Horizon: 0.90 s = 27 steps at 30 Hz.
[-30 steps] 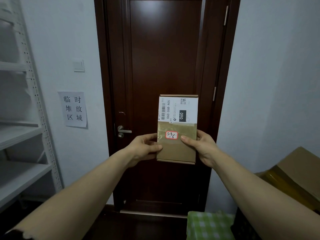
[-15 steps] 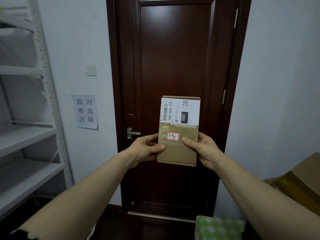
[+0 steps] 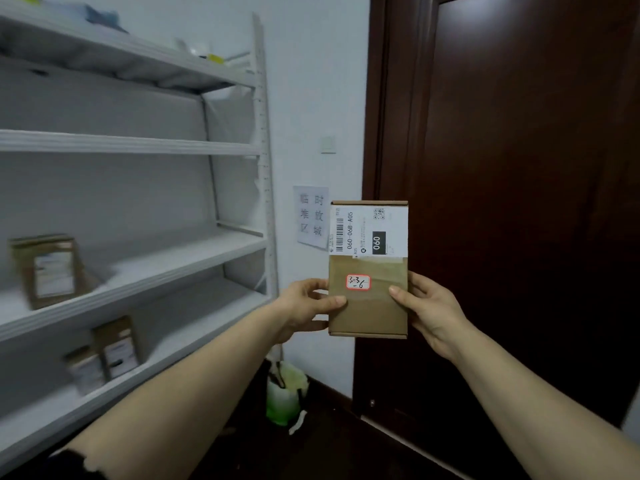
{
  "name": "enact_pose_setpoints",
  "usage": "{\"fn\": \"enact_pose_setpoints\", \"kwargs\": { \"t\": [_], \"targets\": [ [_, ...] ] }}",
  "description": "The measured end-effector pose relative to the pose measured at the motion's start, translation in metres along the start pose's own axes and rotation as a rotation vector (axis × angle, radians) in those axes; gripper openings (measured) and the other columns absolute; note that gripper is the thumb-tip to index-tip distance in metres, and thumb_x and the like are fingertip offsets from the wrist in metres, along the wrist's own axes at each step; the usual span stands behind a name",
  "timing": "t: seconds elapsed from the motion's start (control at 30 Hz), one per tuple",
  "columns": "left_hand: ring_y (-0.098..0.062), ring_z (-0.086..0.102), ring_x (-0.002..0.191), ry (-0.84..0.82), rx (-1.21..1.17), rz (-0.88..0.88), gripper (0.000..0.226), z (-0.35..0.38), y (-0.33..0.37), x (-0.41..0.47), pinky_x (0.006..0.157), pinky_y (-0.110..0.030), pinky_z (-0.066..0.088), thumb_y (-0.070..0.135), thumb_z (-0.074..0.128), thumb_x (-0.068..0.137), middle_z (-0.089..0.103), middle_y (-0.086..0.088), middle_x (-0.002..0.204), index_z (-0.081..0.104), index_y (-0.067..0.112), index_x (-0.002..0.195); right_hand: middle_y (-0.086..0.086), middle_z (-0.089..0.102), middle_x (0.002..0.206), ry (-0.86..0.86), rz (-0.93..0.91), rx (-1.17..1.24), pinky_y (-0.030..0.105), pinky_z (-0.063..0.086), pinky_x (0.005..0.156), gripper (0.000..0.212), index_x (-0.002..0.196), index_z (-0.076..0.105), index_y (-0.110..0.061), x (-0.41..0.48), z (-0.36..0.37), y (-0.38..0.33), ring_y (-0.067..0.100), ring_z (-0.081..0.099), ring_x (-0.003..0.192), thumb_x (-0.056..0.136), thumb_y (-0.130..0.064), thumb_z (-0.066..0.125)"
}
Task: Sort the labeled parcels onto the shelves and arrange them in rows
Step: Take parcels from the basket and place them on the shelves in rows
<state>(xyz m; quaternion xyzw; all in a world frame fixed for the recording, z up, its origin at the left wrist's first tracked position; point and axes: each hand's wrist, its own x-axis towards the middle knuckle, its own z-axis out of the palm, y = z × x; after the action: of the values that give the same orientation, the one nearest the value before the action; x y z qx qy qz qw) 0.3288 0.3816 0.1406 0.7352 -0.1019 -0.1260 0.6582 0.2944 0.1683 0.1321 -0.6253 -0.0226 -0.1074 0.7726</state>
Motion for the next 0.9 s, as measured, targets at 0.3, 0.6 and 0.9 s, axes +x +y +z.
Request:
{"fn": "enact_pose_setpoints", "kwargs": {
  "t": [0.3, 0.6, 0.9],
  "targets": [
    [-0.013, 0.063, 0.094, 0.327, 0.019, -0.126, 0.050, -0.111, -0.069, -0.075, 0.082, -0.041, 0.053, 0.010, 0.073, 0.082, 0.067, 0.002, 0.107, 0.053, 0.021, 0.126, 0.001, 0.068, 0.101, -0.326, 0.194, -0.120, 0.022, 0.057, 0.070, 0.053, 0.127, 0.053, -0.013, 0.003, 0.125, 0.094, 0.016, 0.065, 0.094, 0.081, 0.010, 0.064],
    [-0.025, 0.062, 0.105, 0.400, 0.028, -0.322, 0.049, -0.228, -0.173, -0.104, 0.090, -0.048, 0.053, 0.011, 0.078, 0.077, 0.061, 0.000, 0.102, 0.054, 0.022, 0.118, 0.007, 0.064, 0.109, -0.513, 0.336, -0.239, 0.028, 0.053, 0.065, 0.065, 0.125, 0.049, -0.015, 0.023, 0.254, 0.174, 0.015, 0.063, 0.090, 0.071, 0.011, 0.074],
    [-0.026, 0.057, 0.110, 0.449, 0.061, -0.437, 0.046, -0.355, -0.231, -0.066, 0.082, -0.039, 0.055, 0.007, 0.082, 0.070, 0.058, -0.006, 0.116, 0.054, 0.026, 0.101, 0.005, 0.064, 0.114, -0.560, 0.502, -0.190, 0.042, 0.055, 0.066, 0.076, 0.126, 0.046, -0.021, 0.090, 0.360, 0.240, 0.019, 0.063, 0.096, 0.066, 0.019, 0.071]
  ]
}}
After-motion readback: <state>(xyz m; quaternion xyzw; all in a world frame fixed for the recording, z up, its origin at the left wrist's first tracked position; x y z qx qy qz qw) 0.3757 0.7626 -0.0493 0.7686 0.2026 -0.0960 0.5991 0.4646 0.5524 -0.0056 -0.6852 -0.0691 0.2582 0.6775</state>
